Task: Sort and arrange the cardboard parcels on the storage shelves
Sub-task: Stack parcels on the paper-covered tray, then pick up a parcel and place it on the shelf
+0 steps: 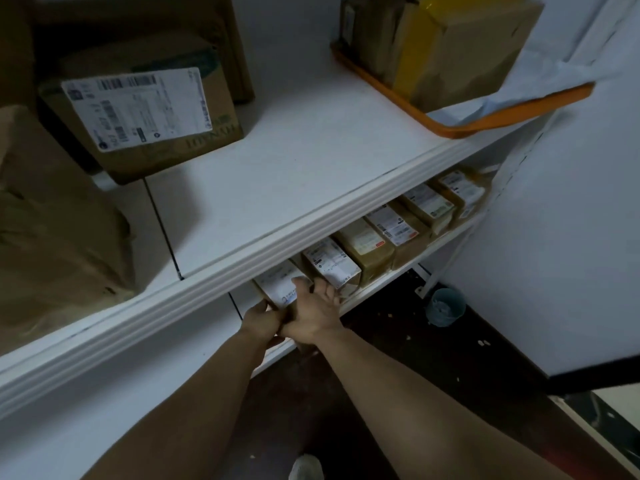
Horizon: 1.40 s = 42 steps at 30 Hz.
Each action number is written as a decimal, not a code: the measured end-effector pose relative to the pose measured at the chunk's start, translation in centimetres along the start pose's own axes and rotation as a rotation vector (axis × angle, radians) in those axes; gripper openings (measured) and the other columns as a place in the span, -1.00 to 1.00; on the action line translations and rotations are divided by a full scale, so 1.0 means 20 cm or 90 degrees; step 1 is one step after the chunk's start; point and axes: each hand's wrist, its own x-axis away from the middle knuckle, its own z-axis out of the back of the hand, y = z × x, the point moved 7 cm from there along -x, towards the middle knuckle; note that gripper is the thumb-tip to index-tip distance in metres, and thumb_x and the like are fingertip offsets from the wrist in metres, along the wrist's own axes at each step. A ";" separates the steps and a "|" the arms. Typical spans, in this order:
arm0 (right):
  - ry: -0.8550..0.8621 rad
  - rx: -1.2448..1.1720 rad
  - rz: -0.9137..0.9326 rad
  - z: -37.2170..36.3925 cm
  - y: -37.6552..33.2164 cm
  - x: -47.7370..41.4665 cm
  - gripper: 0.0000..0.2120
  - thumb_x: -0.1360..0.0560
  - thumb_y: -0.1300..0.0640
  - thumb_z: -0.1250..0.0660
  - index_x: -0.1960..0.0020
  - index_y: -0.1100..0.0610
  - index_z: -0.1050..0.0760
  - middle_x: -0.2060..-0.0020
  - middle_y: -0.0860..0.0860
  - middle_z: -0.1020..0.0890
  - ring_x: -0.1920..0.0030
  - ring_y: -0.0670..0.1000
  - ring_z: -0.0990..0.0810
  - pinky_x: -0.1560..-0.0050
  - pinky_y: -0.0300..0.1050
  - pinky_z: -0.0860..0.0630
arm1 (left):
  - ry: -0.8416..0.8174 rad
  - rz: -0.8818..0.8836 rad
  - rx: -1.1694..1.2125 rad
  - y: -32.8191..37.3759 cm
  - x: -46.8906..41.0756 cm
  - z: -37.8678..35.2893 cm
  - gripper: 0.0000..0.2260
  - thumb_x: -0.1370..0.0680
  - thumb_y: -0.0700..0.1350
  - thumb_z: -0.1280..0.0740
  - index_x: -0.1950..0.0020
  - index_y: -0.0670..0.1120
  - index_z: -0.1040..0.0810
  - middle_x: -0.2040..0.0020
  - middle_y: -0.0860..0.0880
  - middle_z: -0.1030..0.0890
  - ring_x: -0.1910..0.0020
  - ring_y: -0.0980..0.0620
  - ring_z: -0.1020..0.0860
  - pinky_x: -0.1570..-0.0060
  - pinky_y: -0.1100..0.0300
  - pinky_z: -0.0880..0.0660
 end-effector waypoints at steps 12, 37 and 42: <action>0.015 0.185 0.080 -0.15 0.02 -0.29 -0.27 -0.53 -0.02 -0.32 -0.57 -0.05 0.00 -0.55 0.19 0.18 -0.54 0.20 0.22 -0.51 0.10 0.17 | -0.044 -0.086 -0.070 0.06 -0.24 -0.05 -0.54 -0.52 -0.38 -0.27 -0.36 -0.02 -0.42 -0.30 0.04 -0.44 -0.24 -0.02 -0.47 -0.29 -0.01 -0.43; 0.100 0.314 0.139 0.62 -0.03 0.64 -0.84 -0.50 0.13 -0.26 -0.04 0.10 -0.55 0.00 0.09 -0.62 -0.09 0.13 -0.55 -0.27 -0.05 -0.26 | -0.018 -0.157 -0.156 0.31 0.80 -0.36 -0.69 -0.59 -0.31 -0.12 0.35 -0.12 -0.37 0.40 -0.09 -0.41 0.49 0.04 -0.40 0.55 0.26 -0.35; 0.181 0.253 0.218 0.82 -0.29 0.88 -0.89 -0.50 0.10 -0.27 0.06 0.07 -0.56 0.04 0.09 -0.65 -0.04 0.15 -0.58 0.05 -0.14 -0.33 | 0.053 -0.301 -0.138 0.52 1.17 -0.19 -0.79 -0.53 -0.35 -0.18 0.21 -0.29 -0.58 0.24 -0.24 -0.54 0.26 -0.06 -0.49 0.26 0.15 -0.42</action>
